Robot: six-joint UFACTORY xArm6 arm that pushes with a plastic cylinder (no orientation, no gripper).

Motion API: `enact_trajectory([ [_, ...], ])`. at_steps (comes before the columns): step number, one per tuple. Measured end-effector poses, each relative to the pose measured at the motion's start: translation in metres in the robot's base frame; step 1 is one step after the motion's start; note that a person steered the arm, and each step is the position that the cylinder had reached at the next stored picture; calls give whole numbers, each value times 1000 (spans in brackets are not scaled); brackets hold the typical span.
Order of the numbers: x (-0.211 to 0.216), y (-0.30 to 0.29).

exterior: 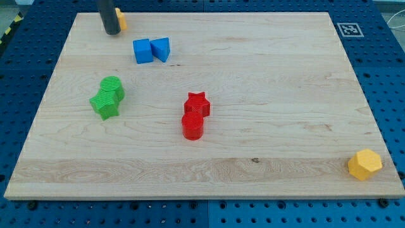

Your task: Move the blue cube slightly up

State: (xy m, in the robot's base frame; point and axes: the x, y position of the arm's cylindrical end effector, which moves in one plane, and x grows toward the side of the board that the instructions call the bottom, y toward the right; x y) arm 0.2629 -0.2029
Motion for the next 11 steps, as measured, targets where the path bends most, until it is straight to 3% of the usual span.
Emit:
enact_trajectory([
  [2, 48, -6],
  [4, 100, 28],
  [6, 96, 80],
  [9, 59, 52],
  [11, 82, 92],
])
